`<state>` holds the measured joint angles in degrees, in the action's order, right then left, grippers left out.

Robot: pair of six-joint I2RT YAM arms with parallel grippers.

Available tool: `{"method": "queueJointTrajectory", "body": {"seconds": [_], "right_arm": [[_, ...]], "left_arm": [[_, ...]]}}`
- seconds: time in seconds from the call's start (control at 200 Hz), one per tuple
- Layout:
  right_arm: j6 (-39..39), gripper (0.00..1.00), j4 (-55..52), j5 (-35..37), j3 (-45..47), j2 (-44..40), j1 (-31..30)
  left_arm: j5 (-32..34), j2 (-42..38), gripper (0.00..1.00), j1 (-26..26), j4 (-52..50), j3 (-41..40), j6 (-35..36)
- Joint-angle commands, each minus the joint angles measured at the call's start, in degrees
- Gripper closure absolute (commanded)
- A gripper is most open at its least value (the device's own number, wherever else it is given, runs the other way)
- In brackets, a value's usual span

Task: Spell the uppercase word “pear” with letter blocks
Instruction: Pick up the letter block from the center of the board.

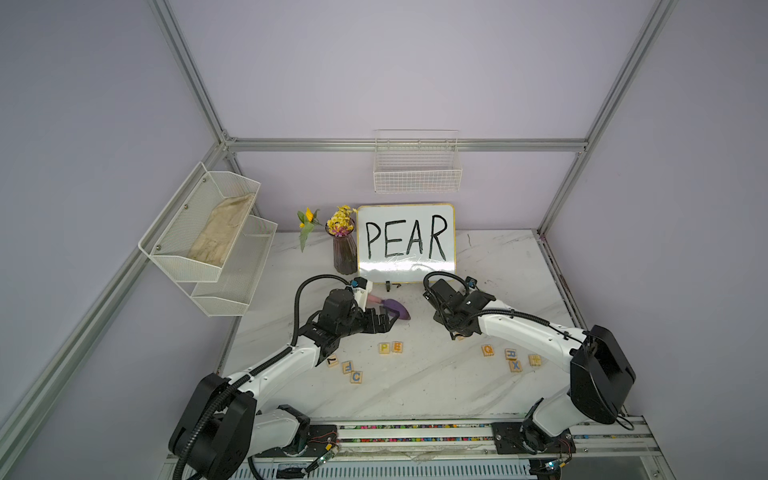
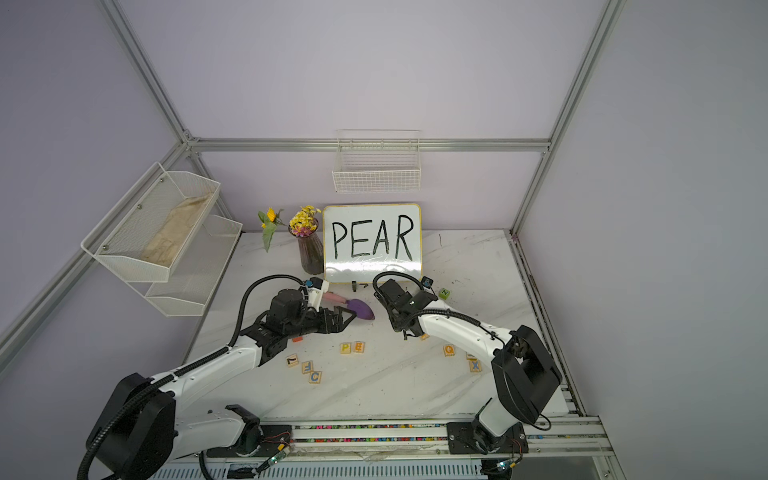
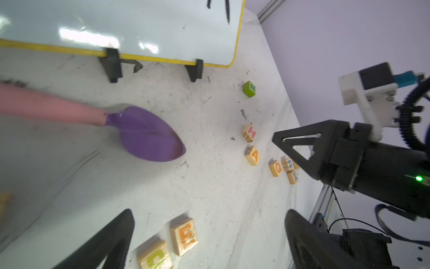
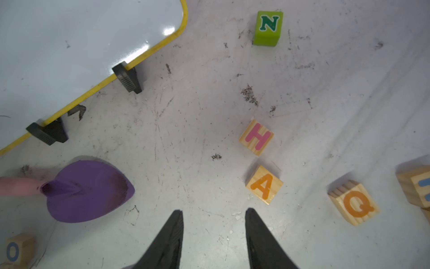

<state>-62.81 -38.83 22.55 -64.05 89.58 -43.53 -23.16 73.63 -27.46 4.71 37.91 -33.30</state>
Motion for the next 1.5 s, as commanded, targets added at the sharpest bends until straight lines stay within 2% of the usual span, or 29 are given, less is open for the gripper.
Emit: {"method": "queueJointTrajectory", "body": {"seconds": [0.0, 0.135, 0.425, 0.705, 0.96, 1.495], "right_arm": [[-1.9, 0.54, -2.4, -2.7, 0.9, -0.1, 2.3], [-2.8, 0.54, -2.1, -4.1, 1.7, 1.3, 3.5], [-6.9, 0.55, -0.9, -7.3, 5.9, 3.0, 5.8], [-7.1, 0.54, 2.4, -9.4, 9.4, 1.9, 9.3], [-5.1, 0.53, 4.9, -11.2, 7.6, 4.0, 9.5], [-8.1, 0.55, 5.0, -10.6, 9.2, 5.6, 9.5]], "left_arm": [[-6.1, 4.5, 0.00, -1.3, 8.5, 8.0, 3.0], [-8.1, 11.3, 0.00, -2.3, 10.7, 11.1, 2.6], [-11.8, 18.2, 0.00, -5.8, 12.5, 15.7, 3.4], [-12.0, 19.2, 0.00, -6.7, 12.6, 16.1, 4.2], [-11.9, 19.7, 0.00, -6.8, 12.5, 16.1, 4.5], [-11.1, 19.0, 0.00, -6.7, 11.8, 15.8, 4.9]]}}
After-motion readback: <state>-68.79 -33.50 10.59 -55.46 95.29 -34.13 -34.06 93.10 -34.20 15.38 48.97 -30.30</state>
